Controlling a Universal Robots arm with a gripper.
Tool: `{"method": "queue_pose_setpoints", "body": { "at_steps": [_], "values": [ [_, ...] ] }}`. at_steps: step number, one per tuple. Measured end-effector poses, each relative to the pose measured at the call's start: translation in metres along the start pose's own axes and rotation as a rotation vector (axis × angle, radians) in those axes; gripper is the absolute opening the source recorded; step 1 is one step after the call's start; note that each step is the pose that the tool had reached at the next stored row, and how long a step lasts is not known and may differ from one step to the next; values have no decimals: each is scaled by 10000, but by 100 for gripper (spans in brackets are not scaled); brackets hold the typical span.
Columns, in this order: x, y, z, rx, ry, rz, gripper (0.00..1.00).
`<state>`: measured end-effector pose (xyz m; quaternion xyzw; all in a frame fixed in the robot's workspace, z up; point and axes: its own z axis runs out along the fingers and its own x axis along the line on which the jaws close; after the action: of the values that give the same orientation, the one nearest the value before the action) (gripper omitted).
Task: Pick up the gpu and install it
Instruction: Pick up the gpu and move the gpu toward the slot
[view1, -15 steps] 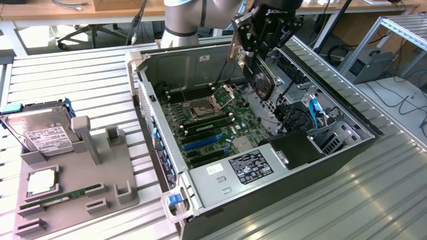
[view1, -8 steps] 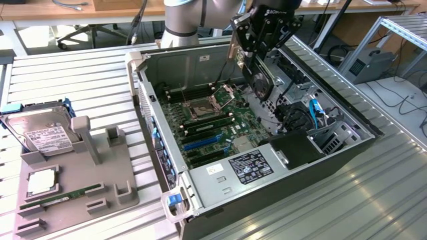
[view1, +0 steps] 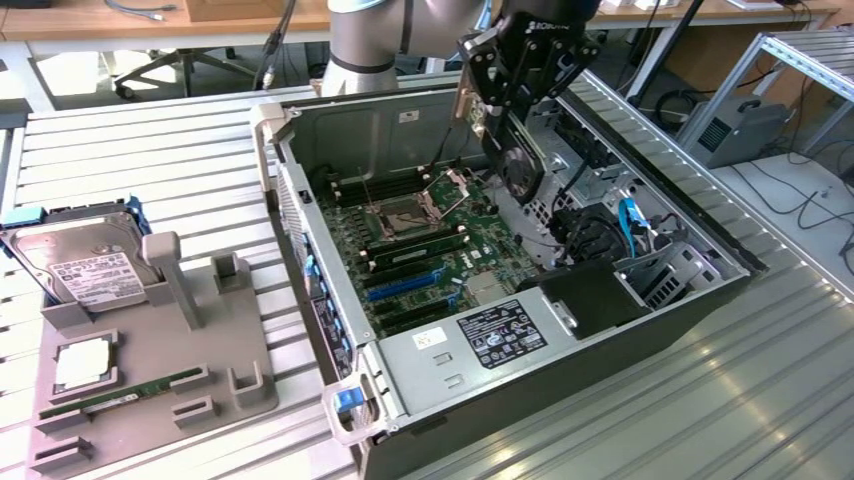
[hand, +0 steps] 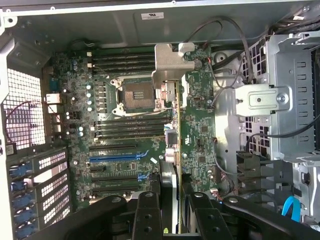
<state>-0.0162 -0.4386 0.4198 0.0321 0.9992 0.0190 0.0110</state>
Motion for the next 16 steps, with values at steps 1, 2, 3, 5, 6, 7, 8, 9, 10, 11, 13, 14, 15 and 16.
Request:
{"method": "queue_pose_setpoints", "body": {
  "at_steps": [1,2,3,5,6,7,8,9,10,11,13,14,15,16],
  "values": [
    [0,2,0,0,0,0,27],
    [0,5,2,-1,0,0,27],
    [0,8,3,1,0,0,27],
    [1,11,4,0,0,0,27],
    [1,12,5,-1,0,0,27],
    [1,14,6,0,0,0,27],
    [2,15,6,0,0,0,27],
    [2,18,8,0,1,0,27],
    [3,20,9,0,0,-1,27],
    [4,21,10,0,0,0,27],
    [5,25,12,0,0,0,27],
    [5,26,13,0,0,-1,27],
    [5,27,13,0,0,0,27],
    [6,28,14,0,0,-1,27]
  ]
}}
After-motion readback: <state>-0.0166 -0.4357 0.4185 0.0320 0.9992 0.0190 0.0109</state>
